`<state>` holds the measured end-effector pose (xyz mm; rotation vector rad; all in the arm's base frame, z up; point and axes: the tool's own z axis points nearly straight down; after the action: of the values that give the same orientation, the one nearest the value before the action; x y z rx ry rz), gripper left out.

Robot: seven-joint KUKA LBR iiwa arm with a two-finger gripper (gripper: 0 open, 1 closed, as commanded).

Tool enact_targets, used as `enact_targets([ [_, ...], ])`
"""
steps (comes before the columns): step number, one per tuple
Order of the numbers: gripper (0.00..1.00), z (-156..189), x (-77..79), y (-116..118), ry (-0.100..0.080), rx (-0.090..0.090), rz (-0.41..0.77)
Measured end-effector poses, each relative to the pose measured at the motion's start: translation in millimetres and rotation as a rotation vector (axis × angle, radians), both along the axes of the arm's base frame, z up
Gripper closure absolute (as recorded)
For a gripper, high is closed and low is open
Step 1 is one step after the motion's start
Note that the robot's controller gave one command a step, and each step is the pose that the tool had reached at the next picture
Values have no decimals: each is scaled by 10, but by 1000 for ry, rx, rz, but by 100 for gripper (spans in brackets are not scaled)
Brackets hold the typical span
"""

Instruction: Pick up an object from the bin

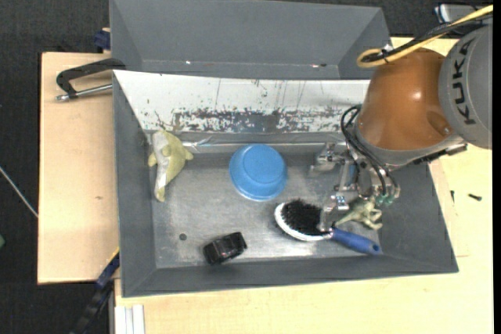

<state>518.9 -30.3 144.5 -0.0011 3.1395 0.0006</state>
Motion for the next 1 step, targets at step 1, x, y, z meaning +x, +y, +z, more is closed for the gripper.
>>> enact_targets([
  [1,0,-399,61,590,10,2,-12],
])
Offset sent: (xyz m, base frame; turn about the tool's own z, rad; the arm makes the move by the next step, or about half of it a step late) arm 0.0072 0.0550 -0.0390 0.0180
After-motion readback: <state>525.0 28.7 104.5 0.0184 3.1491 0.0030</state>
